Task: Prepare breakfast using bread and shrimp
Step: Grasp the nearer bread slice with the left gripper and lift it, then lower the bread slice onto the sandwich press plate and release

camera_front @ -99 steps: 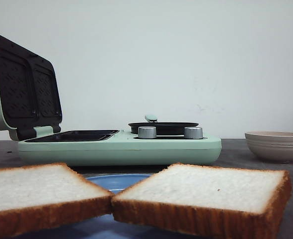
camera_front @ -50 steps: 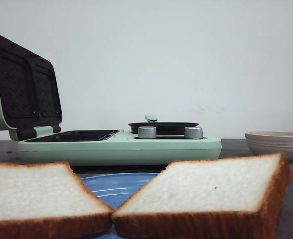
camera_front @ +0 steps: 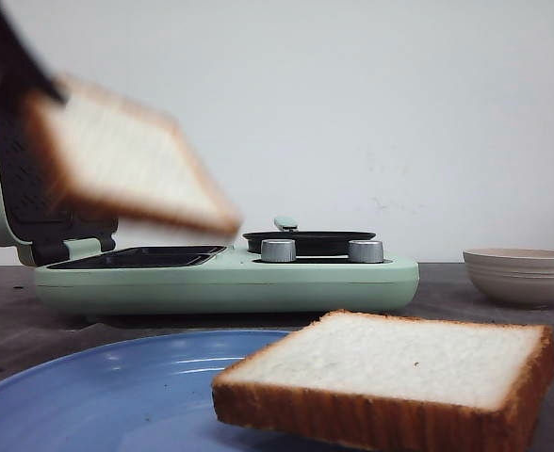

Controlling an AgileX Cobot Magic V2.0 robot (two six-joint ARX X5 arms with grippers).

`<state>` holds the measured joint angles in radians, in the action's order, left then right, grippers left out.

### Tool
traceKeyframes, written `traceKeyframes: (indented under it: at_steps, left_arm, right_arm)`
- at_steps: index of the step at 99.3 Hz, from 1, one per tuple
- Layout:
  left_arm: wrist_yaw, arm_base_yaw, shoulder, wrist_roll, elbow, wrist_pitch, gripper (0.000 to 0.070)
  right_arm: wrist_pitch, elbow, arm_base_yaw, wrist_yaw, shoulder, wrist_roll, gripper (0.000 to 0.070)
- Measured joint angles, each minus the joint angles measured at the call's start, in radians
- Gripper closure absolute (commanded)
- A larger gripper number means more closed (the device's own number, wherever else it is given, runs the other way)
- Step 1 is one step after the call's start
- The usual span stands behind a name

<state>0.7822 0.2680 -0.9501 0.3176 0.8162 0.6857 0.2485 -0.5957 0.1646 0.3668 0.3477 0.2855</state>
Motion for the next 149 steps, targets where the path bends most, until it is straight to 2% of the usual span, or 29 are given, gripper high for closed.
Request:
traceKeyframes:
  at_steps: [8,17,32,41,58,91,100,106,122,149]
  left_arm:
    - [-0.03,0.016,0.003,0.053,0.048,-0.088,0.0697]
    - [-0.108,0.04,0.0,0.101,0.101,-0.195,0.0697]
    - [-0.315,0.079,-0.024,0.128,0.171,-0.392,0.0697]
    - [-0.458,0.088,-0.064,0.129,0.22,-0.434,0.0697]
    - [-0.632,0.103,-0.196,0.077,0.317,-0.402,0.0696]
    - [-1.031,0.175,-0.459,-0.089,0.515,-0.331,0.0696]
    - [-1.117,0.178,-0.513,-0.132,0.529,-0.329,0.0696]
    - [-1.148,0.18,-0.55,-0.161,0.539,-0.314,0.0696]
    - [-1.163,0.182,-0.623,-0.21,0.553,-0.301,0.0696]
    - [-1.241,0.187,-0.698,-0.277,0.554,-0.344,0.0696]
  right_arm:
    - [0.0,0.0,0.0,0.0,0.0,0.0,0.0345]
    - [0.0,0.0,0.0,0.0,0.0,0.0,0.0345]
    - [0.0,0.0,0.0,0.0,0.0,0.0,0.0345]
    - [0.0,0.0,0.0,0.0,0.0,0.0,0.0345]
    - [0.0,0.0,0.0,0.0,0.0,0.0,0.0345]
    - [0.0,0.0,0.0,0.0,0.0,0.0,0.0345]
    - [0.0,0.0,0.0,0.0,0.0,0.0,0.0345]
    - [0.0,0.0,0.0,0.0,0.0,0.0,0.0345]
    - [0.014,0.0,0.0,0.0,0.0,0.0,0.0345]
    - [0.025,0.0,0.0,0.0,0.0,0.0,0.0345]
